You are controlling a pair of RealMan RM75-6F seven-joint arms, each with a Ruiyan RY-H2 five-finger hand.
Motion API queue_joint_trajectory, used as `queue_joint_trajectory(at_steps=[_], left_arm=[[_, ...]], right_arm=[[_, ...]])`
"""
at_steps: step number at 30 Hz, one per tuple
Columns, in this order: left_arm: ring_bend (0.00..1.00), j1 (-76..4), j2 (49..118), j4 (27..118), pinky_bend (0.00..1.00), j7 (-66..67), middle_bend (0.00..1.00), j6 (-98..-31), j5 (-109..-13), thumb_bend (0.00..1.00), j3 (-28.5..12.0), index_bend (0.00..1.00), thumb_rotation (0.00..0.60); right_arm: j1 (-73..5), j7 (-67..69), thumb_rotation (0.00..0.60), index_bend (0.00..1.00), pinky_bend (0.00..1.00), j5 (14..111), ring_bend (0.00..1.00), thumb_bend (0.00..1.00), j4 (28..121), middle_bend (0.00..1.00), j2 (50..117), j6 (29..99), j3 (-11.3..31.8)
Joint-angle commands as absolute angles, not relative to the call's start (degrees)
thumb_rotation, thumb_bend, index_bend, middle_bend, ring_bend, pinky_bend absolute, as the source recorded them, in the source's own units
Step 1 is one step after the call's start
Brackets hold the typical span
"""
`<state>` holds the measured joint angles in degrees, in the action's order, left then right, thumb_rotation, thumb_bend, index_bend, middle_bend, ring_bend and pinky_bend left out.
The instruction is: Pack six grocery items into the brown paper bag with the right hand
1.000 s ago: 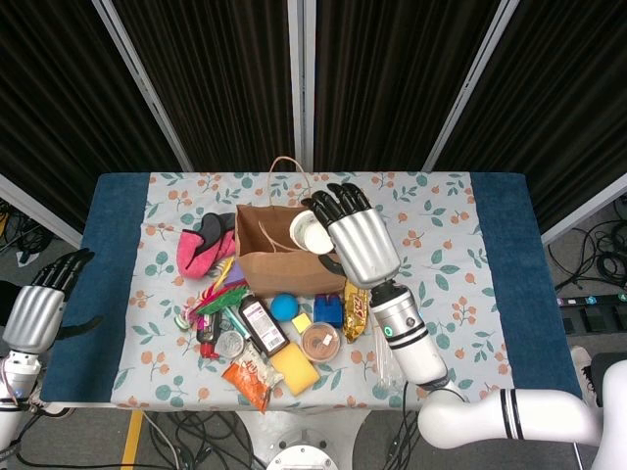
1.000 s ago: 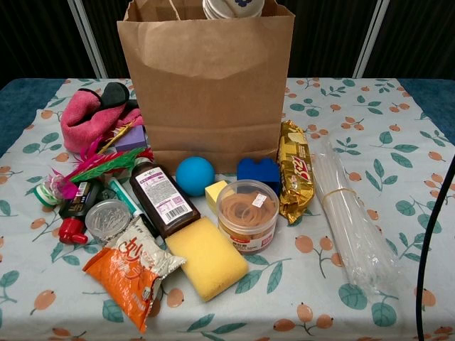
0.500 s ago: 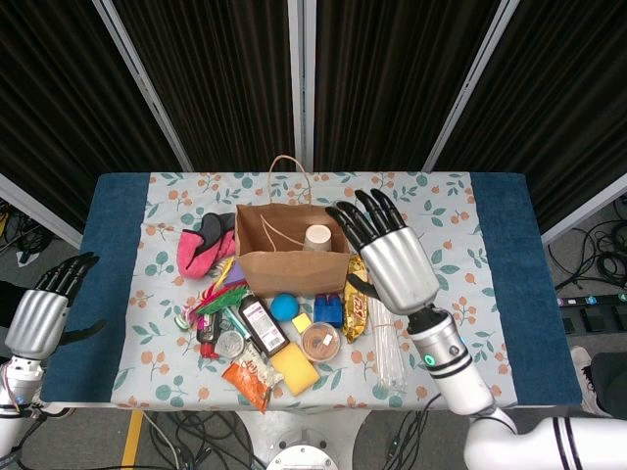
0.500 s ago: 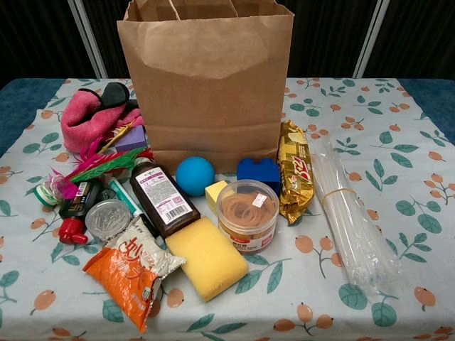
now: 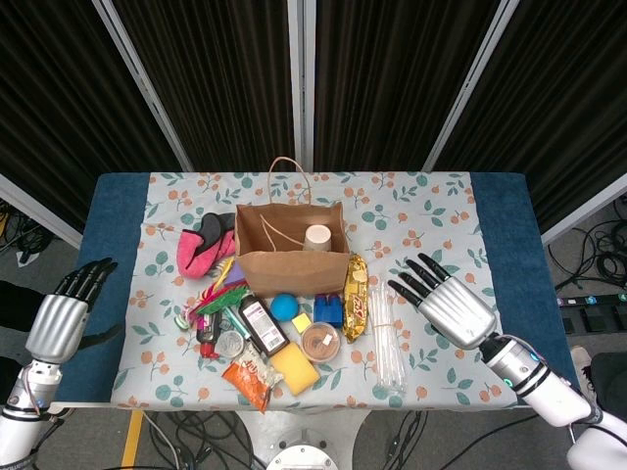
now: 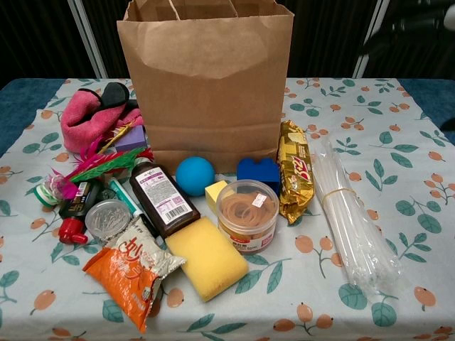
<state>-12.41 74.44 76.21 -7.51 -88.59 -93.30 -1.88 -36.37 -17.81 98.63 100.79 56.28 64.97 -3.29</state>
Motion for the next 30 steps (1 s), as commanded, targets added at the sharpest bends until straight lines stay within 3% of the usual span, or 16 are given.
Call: queue_joint_trajectory(at_steps=[1, 7, 22, 30], left_arm=[[0.15, -12.26, 74.71, 76.47, 0.23, -6.15, 0.2, -88.85, -92.92, 0.14, -2.23, 0.15, 0.6], [0.15, -11.82, 74.81, 77.26, 0.23, -3.29, 0.2, -89.85, -91.87, 0.14, -3.29, 0.15, 0.6], [0.15, -11.45, 74.38, 75.8, 0.23, -2.27, 0.2, -90.71, -91.36, 0.14, -4.11, 0.15, 0.6], [0.15, -11.5, 75.09, 74.28, 0.23, -4.04, 0.2, -90.41, -91.31, 0.14, -3.96, 0.15, 0.6]], right_arm=[[-39.83, -9.2, 0.6, 0.15, 0.11, 109.8, 0.09, 0.0, 88.76, 0.19, 60.56, 60.23, -7.68], [-43.59, -5.92, 0.6, 0.17, 0.11, 116.08, 0.1, 0.0, 81.23, 0.2, 66.42, 58.41, -9.41], [-44.49, -4.68, 0.6, 0.19, 0.12, 117.68, 0.11, 0.02, 70.6, 0.21, 77.21, 59.95, -10.6], [-43.25, -7.25, 0.6, 0.33, 0.13, 117.11, 0.19, 0.09, 67.79, 0.3, 80.32, 62.29, -10.54]])
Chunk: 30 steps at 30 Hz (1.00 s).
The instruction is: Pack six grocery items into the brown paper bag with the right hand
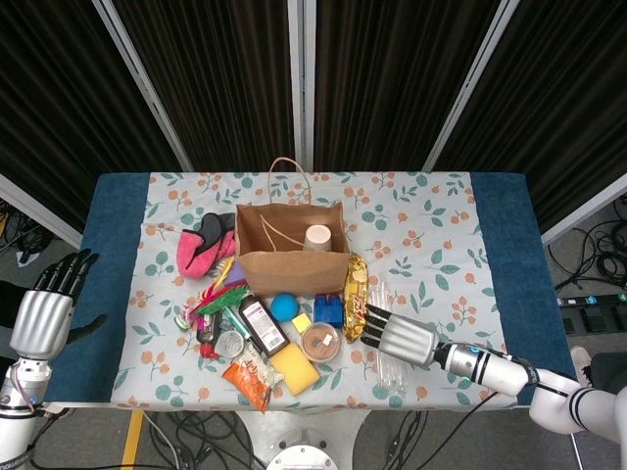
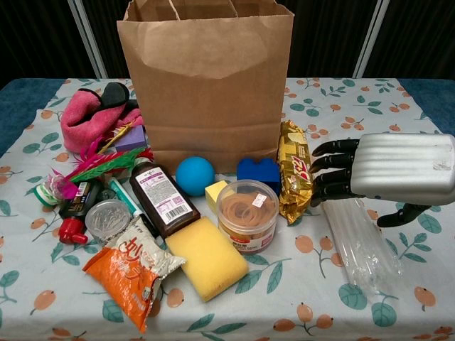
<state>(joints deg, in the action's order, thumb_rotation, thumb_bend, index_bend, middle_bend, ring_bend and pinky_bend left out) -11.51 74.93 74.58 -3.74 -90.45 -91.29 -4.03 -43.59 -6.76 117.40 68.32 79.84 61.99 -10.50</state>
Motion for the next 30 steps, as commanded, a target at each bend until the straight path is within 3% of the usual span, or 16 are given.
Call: queue_joint_trajectory(at_steps=[1, 10, 23, 30], left_arm=[[0.15, -11.48, 75.18, 74.1, 0.23, -4.27, 0.2, -90.38, -91.32, 0.14, -3.91, 0.15, 0.6], [0.15, -11.17, 75.78, 72.52, 0.23, -6.23, 0.2, -90.58, -91.29, 0.14, -3.66, 0.15, 0.6], [0.15, -11.21, 76.35, 71.33, 0.23, -8.19, 0.2, -90.74, -91.13, 0.14, -3.9, 0.15, 0.6], [0.15, -11.18, 76.68, 70.55, 0.23, -9.0, 0.2, -90.35, -90.91, 0.14, -3.74, 0.15, 0.6]], right_arm=[[-43.15, -7.47, 0.6, 0.35, 0.14, 116.98, 0.21, 0.1, 67.6, 0.32, 80.5, 62.33, -10.59], [-42.26, -9.69, 0.6, 0.42, 0.17, 116.06, 0.25, 0.1, 67.41, 0.37, 81.33, 61.54, -11.9], [-42.94, -11.36, 0.6, 0.39, 0.13, 114.11, 0.23, 0.05, 70.55, 0.34, 79.62, 57.91, -12.93], [-41.52, -11.76, 0.6, 0.61, 0.28, 113.65, 0.39, 0.15, 68.49, 0.5, 81.65, 60.61, -12.41]])
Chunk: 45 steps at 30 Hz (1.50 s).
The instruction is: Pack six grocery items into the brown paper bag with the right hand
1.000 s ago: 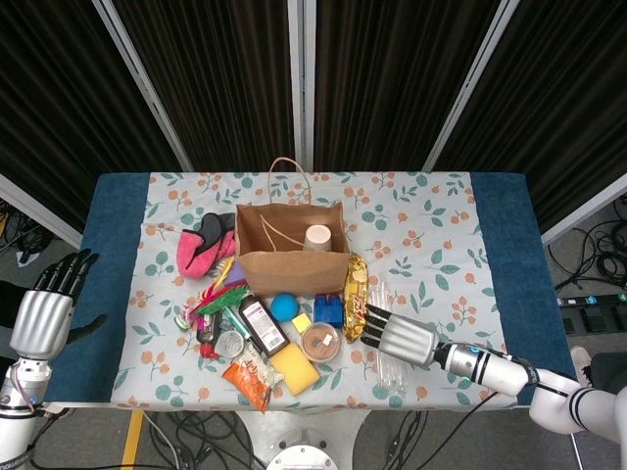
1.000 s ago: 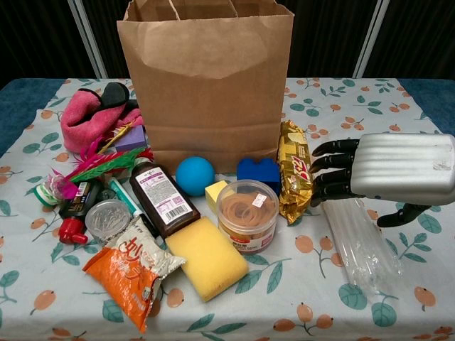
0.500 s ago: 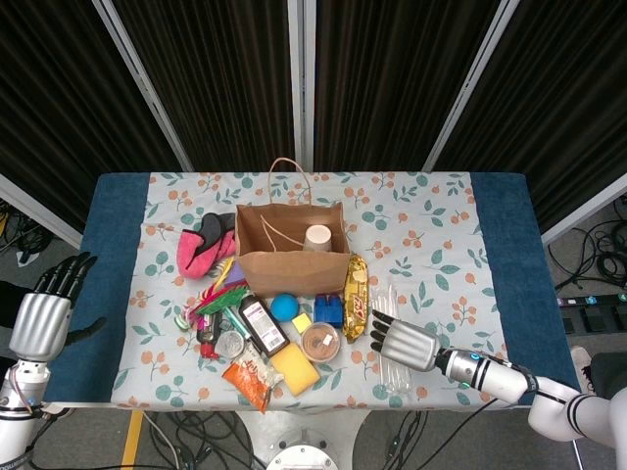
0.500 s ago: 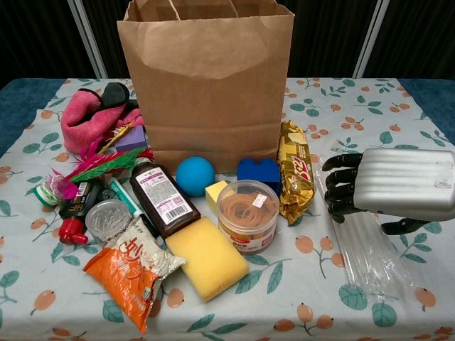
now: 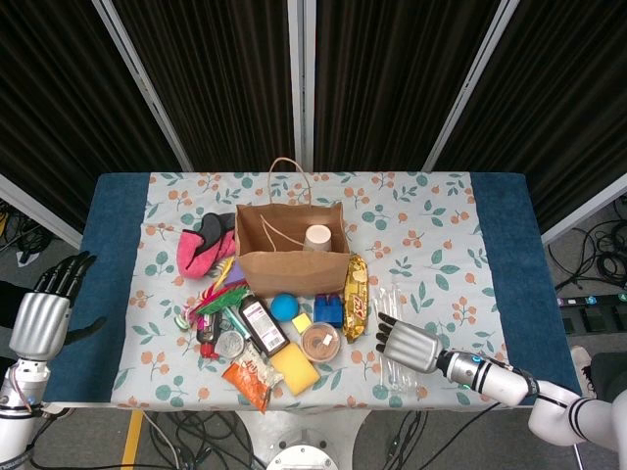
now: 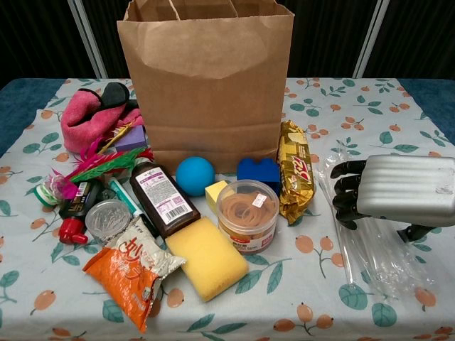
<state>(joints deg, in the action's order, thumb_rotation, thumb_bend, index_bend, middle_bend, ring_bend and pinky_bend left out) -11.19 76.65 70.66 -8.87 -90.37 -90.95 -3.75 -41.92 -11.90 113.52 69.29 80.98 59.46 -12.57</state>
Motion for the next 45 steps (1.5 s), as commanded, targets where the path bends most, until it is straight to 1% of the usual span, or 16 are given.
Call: queue_joint_trajectory(at_steps=[1, 4, 7, 11, 13, 17, 18, 21, 24, 26, 28, 30, 33, 36, 39, 45], left_arm=[[0.15, -11.18, 76.68, 70.51, 0.23, -9.11, 0.2, -90.34, -90.87, 0.14, -3.77, 0.15, 0.6], [0.15, -11.22, 76.66, 70.51, 0.23, -9.44, 0.2, -90.38, -90.78, 0.14, -3.9, 0.15, 0.6], [0.15, -11.28, 76.56, 70.78, 0.23, -9.66, 0.2, -90.53, -90.91, 0.14, -3.96, 0.15, 0.6], [0.15, -11.23, 76.4, 71.24, 0.23, -10.18, 0.2, -90.76, -90.96, 0.14, -4.02, 0.15, 0.6], [0.15, -11.24, 76.33, 71.46, 0.23, -10.58, 0.2, -90.87, -91.06, 0.14, -4.03, 0.15, 0.6], [0.15, -11.47, 76.15, 71.62, 0.23, -11.12, 0.2, -90.78, -91.42, 0.14, -3.94, 0.15, 0.6], [0.15, -11.61, 76.07, 71.69, 0.23, -11.27, 0.2, -90.71, -91.53, 0.14, -3.96, 0.15, 0.6], [0.15, -12.0, 75.73, 71.97, 0.23, -11.54, 0.2, -90.72, -92.0, 0.14, -4.05, 0.15, 0.6], [0.15, -12.22, 75.44, 72.14, 0.23, -11.89, 0.2, -90.47, -92.15, 0.14, -3.98, 0.15, 0.6], [0.15, -12.39, 75.42, 72.2, 0.23, -12.08, 0.2, -90.16, -92.16, 0.14, -3.92, 0.15, 0.6], [0.15, -12.51, 75.5, 72.21, 0.23, -12.12, 0.2, -90.05, -92.33, 0.14, -3.81, 0.15, 0.6], [0.15, -12.65, 75.6, 72.25, 0.23, -12.18, 0.2, -89.95, -92.4, 0.14, -3.79, 0.15, 0.6], [0.15, -12.74, 75.66, 72.26, 0.23, -12.19, 0.2, -89.9, -92.46, 0.14, -3.73, 0.15, 0.6], [0.15, -12.65, 75.52, 72.19, 0.23, -12.31, 0.2, -89.85, -92.42, 0.14, -3.59, 0.15, 0.6], [0.15, -12.5, 75.33, 72.11, 0.23, -12.51, 0.2, -89.86, -92.33, 0.14, -3.44, 0.15, 0.6], [0.15, -12.45, 75.44, 71.77, 0.23, -12.95, 0.2, -89.71, -92.12, 0.14, -3.35, 0.15, 0.6]], right_arm=[[-41.45, -11.62, 0.6, 0.63, 0.3, 113.71, 0.41, 0.16, 68.25, 0.52, 81.81, 61.12, -12.33], [-41.24, -11.63, 0.6, 0.69, 0.35, 113.94, 0.46, 0.18, 68.15, 0.56, 81.74, 63.02, -11.87], [-41.1, -12.74, 0.6, 0.69, 0.35, 113.84, 0.47, 0.18, 70.53, 0.57, 79.91, 65.59, -10.63], [-41.14, -16.67, 0.6, 0.7, 0.35, 113.73, 0.47, 0.18, 78.13, 0.57, 74.41, 69.15, -8.04], [-41.33, -19.61, 0.6, 0.7, 0.35, 113.38, 0.47, 0.18, 83.95, 0.57, 70.35, 71.03, -5.77], [-41.98, -23.04, 0.6, 0.7, 0.35, 111.13, 0.47, 0.18, 96.0, 0.57, 62.81, 74.52, 0.33], [-42.07, -22.83, 0.6, 0.7, 0.35, 109.07, 0.47, 0.18, 99.83, 0.57, 61.07, 75.34, 2.61], [-42.26, -21.03, 0.6, 0.7, 0.35, 102.53, 0.47, 0.18, 108.77, 0.57, 58.28, 77.05, 8.41], [-43.31, -19.76, 0.6, 0.7, 0.35, 96.11, 0.47, 0.18, 114.47, 0.57, 56.93, 78.2, 14.6], [-44.28, -17.92, 0.6, 0.7, 0.35, 91.77, 0.47, 0.18, 116.72, 0.57, 57.69, 79.04, 18.32], [-45.65, -14.44, 0.6, 0.7, 0.36, 84.91, 0.47, 0.18, 118.73, 0.57, 60.33, 79.79, 22.45], [-47.44, -10.68, 0.6, 0.7, 0.36, 76.24, 0.47, 0.18, 120.05, 0.57, 63.67, 79.34, 26.22], [-49.83, -6.08, 0.6, 0.7, 0.36, 64.56, 0.47, 0.18, 120.83, 0.57, 68.7, 78.56, 30.5], [-51.2, -1.69, 0.6, 0.7, 0.36, 55.55, 0.47, 0.18, 121.65, 0.57, 73.25, 78.57, 33.54], [-51.49, 2.1, 0.6, 0.7, 0.36, 48.92, 0.47, 0.18, 123.44, 0.57, 76.01, 78.49, 35.77], [-50.33, 5.91, 0.6, 0.7, 0.36, 40.32, 0.47, 0.18, 126.24, 0.57, 77.44, 77.99, 37.82]])
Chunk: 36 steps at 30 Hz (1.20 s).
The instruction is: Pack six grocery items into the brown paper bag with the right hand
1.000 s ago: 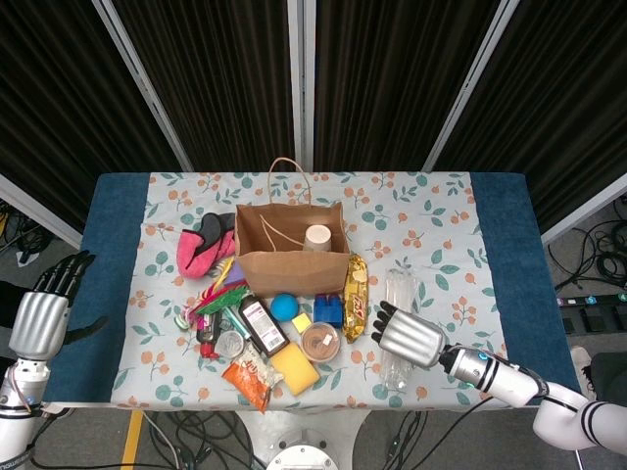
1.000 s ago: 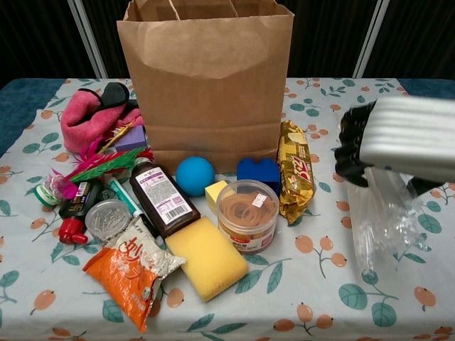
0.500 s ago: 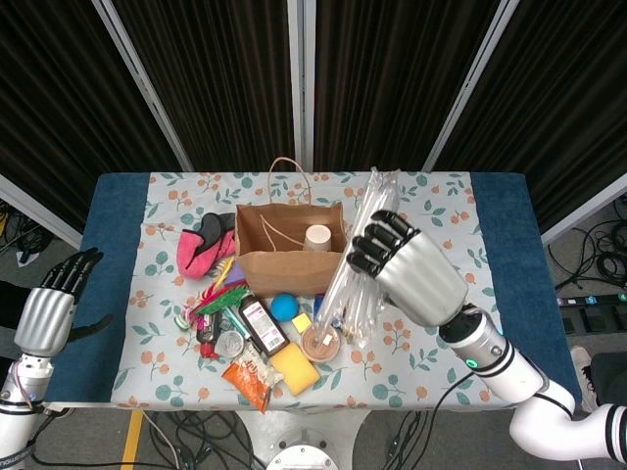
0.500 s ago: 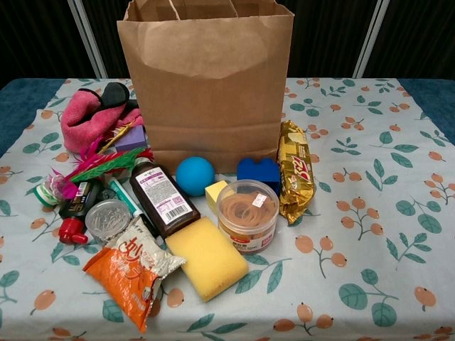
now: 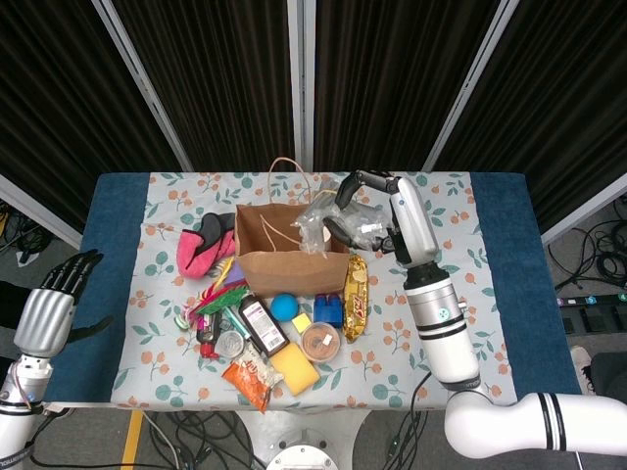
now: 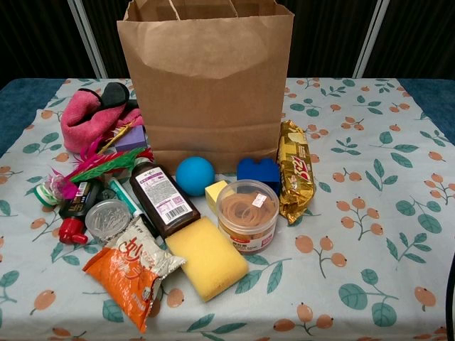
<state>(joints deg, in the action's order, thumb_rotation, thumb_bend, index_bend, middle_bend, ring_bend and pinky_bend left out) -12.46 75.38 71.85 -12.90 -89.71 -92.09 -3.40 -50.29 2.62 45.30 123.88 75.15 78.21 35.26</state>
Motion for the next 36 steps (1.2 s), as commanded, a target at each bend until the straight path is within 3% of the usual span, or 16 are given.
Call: queue_joint_trajectory(at_steps=[1, 8, 20, 31, 34, 36], left_arm=[[0.15, -12.44, 75.47, 71.72, 0.23, -13.0, 0.2, -89.76, -92.18, 0.14, -3.31, 0.15, 0.6], [0.15, -12.12, 75.47, 71.3, 0.23, -13.43, 0.2, -89.92, -92.06, 0.14, -3.08, 0.15, 0.6], [0.15, -12.13, 76.06, 70.25, 0.23, -14.64, 0.2, -89.47, -91.42, 0.14, -3.23, 0.15, 0.6], [0.15, -12.65, 76.48, 68.66, 0.23, -15.92, 0.2, -88.69, -90.89, 0.14, -3.6, 0.15, 0.6], [0.15, -12.67, 76.67, 68.5, 0.23, -15.97, 0.2, -88.71, -90.99, 0.14, -3.51, 0.15, 0.6], [0.15, -12.67, 76.65, 68.54, 0.23, -15.98, 0.2, -88.74, -91.15, 0.14, -3.39, 0.15, 0.6]], right_arm=[[-50.13, 6.22, 0.6, 0.7, 0.36, 39.5, 0.46, 0.18, 126.12, 0.57, 77.5, 77.91, 37.96], [-49.0, 7.89, 0.6, 0.71, 0.36, 36.13, 0.46, 0.18, 122.88, 0.57, 78.63, 76.0, 37.02], [-47.12, 7.06, 0.6, 0.71, 0.36, 44.06, 0.47, 0.2, 117.3, 0.57, 81.57, 76.88, 32.83], [-46.68, 7.65, 0.6, 0.71, 0.35, 43.75, 0.46, 0.2, 112.98, 0.56, 84.19, 74.06, 31.84], [-46.55, 8.77, 0.6, 0.67, 0.33, 43.75, 0.44, 0.16, 112.57, 0.53, 84.69, 71.82, 31.37], [-46.26, 10.86, 0.6, 0.58, 0.27, 44.56, 0.37, 0.1, 112.89, 0.47, 83.9, 68.42, 31.28]])
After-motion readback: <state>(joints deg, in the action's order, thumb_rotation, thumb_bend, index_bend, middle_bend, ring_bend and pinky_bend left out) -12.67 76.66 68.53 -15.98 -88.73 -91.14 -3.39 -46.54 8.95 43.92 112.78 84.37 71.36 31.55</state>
